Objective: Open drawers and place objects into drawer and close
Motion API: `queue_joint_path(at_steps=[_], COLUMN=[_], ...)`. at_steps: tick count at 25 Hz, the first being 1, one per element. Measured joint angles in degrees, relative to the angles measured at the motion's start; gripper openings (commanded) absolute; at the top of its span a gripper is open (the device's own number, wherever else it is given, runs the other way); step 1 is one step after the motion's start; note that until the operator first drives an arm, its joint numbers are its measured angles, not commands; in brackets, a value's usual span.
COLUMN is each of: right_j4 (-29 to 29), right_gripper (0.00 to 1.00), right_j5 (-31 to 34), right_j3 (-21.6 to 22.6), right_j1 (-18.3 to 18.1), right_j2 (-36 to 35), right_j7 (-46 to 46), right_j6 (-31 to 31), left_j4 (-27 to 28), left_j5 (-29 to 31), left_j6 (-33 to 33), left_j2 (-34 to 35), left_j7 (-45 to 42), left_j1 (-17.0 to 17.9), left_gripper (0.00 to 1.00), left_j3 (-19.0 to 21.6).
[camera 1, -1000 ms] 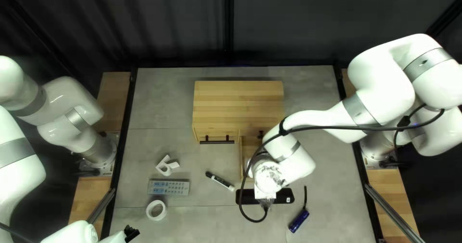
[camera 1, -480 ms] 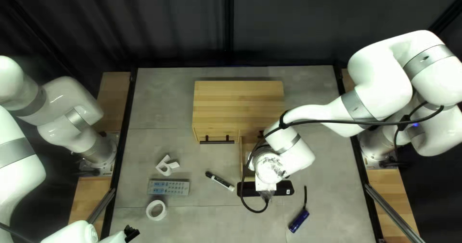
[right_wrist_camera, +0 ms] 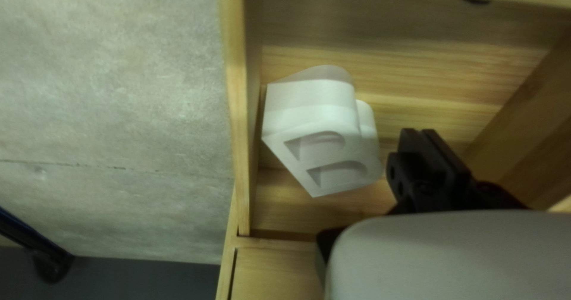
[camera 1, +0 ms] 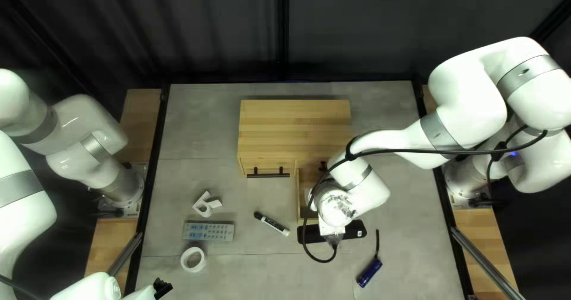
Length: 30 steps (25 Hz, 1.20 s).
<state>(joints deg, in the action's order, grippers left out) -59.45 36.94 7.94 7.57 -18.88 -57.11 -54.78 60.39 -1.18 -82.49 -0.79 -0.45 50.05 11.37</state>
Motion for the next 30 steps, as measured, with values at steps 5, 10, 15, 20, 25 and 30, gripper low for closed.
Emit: queue_joint_path(at_steps=[5,10,15,20,25,30], right_j4=[0.18,0.4,0.81,1.03,1.25,1.8], right_gripper=[0.02,0.02,0.02,0.02,0.02,0.02], right_j5=[1.51,2.97,3.91,4.26,4.23,3.93], right_j3=[0.08,0.17,0.05,-0.26,-0.36,-0.43], right_j1=[0.38,0.75,0.78,0.52,0.47,0.36], right_j2=[-0.35,-0.56,-0.24,-0.3,0.11,0.93], right_j7=[-1.2,-2.23,-3.31,-3.95,-4.37,-4.81], right_j6=[-0.12,-0.11,-0.72,-1.21,-2.18,-3.32], left_j4=[0.0,0.0,0.0,0.0,0.0,0.0], left_j5=[0.0,0.0,0.0,0.0,0.0,0.0], left_j6=[0.0,0.0,0.0,0.0,0.0,0.0], left_j2=[0.0,0.0,0.0,0.0,0.0,0.0], left_j7=[0.0,0.0,0.0,0.0,0.0,0.0], left_j1=[0.0,0.0,0.0,0.0,0.0,0.0], left_gripper=[1.0,1.0,1.0,1.0,1.0,1.0], left_j3=[0.0,0.0,0.0,0.0,0.0,0.0])
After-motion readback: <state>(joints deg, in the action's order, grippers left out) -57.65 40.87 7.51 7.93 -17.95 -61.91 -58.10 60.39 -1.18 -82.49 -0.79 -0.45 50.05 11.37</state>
